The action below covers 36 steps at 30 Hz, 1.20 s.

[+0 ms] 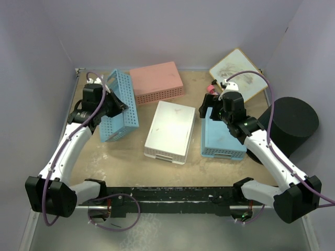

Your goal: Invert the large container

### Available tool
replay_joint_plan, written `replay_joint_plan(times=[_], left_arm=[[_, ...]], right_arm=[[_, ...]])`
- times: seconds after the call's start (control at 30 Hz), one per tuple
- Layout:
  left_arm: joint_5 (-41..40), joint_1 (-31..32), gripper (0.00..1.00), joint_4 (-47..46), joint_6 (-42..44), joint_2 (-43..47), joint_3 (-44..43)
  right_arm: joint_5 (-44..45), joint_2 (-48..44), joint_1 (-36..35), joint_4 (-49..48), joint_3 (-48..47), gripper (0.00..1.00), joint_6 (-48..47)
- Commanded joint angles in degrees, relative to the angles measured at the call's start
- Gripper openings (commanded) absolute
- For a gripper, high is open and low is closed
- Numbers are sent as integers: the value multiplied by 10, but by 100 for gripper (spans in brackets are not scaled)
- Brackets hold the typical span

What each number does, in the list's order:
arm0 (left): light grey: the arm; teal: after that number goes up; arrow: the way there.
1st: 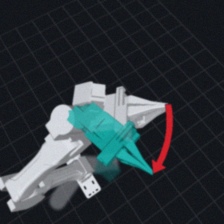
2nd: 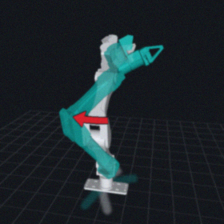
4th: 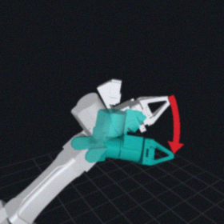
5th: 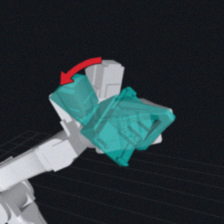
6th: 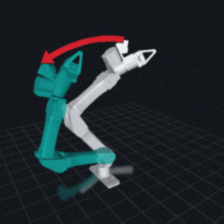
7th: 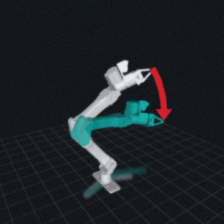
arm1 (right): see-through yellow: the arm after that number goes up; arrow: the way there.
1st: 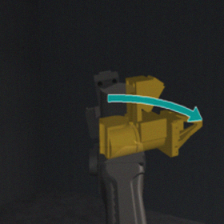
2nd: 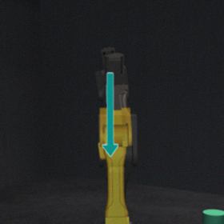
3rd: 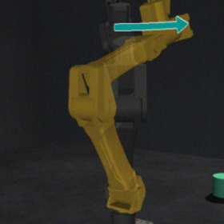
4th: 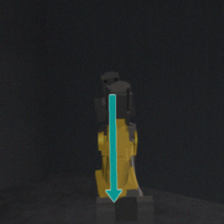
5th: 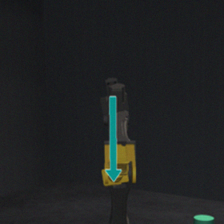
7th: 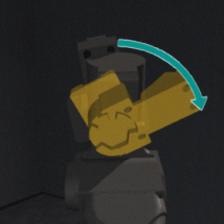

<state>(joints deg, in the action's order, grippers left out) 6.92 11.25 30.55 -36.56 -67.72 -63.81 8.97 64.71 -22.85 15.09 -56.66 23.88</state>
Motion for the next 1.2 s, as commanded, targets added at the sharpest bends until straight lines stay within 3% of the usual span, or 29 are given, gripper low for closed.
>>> replay_joint_plan(times=[0.0, 0.27, 0.4, 0.5, 0.57, 0.67, 0.7, 0.77, 0.87, 1.0, 1.17], left_arm=[[217, -57, 0, -171, -99, 12, 52], [318, -107, 0, -328, -222, 16, 135], [379, -128, 0, -534, -362, 0, 223], [385, -145, 0, -586, -396, -4, 255], [385, -155, 0, -550, -373, 0, 254], [359, -164, 2, -409, -272, 9, 229], [347, -164, 18, -357, -240, 9, 217], [324, -164, 35, -271, -182, 9, 193], [268, -164, 47, -148, -101, 12, 145], [173, -164, 48, -31, -23, 23, 81], [125, -164, 47, 15, 18, 29, 39]], right_arm=[[1, -21, 0, -17, 1, 100, -2], [5, -22, 0, -19, 7, 100, -2], [5, -19, 0, -20, 8, 100, -3], [7, -16, 0, -17, 2, 100, -7], [9, -16, 0, -17, 2, 100, -9], [10, -15, 0, -18, 1, 100, -10], [10, -13, 0, -19, 1, 100, -10], [6, -9, 0, -20, 2, 100, -9], [1, -3, 0, -25, 2, 100, -8], [-4, 0, 0, -30, 0, 100, -6], [-7, 5, 0, -32, -1, 100, -6]])
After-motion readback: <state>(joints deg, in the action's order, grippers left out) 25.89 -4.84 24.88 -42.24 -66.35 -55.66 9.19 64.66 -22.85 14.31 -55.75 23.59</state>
